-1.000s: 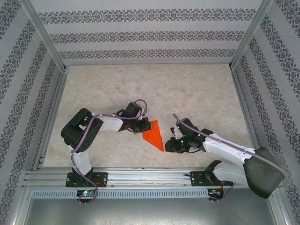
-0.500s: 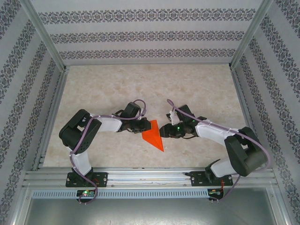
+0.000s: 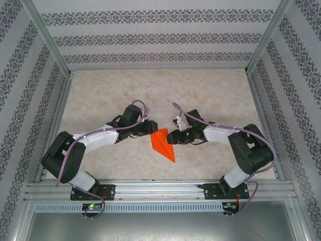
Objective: Fold a paper plane with a square sheet of paper (fold left side to right side)
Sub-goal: Turn over the paper at the center of the table.
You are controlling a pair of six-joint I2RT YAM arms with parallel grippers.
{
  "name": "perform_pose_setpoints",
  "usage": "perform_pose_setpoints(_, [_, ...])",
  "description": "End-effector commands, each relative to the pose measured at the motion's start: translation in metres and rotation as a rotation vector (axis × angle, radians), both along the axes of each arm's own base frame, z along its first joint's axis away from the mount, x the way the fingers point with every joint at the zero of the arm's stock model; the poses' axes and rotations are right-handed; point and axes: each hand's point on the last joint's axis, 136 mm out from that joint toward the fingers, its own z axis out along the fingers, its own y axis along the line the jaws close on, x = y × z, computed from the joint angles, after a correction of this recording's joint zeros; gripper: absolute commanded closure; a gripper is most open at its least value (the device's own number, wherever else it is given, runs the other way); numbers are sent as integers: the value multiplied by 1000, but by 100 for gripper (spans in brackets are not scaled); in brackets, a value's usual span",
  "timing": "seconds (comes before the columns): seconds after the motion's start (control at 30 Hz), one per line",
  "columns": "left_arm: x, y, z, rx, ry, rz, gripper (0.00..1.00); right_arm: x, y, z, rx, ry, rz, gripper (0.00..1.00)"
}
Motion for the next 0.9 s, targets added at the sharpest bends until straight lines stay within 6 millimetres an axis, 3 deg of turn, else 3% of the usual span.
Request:
perform_pose_setpoints(0.0, [-6,21,-9,61,8,34,64,7,11,9,53,-39,43,54])
perform_pose_setpoints(0.27, [-11,40,2,66,-17,68,60,8,13,2,54,-19,46,62])
perform_pose_setpoints(0.5, [-13,50,25,12,-82,81,55,12,15,22,86,-72,45,86])
perform_pose_setpoints(0.67, [-20,50,74,-45,-246,34,44,14,16,60,147,-189,50,100])
perform_pose_setpoints(0.87, [-41,41,161,-274,-482,-45,23,16,12,128,283,-407,14,100])
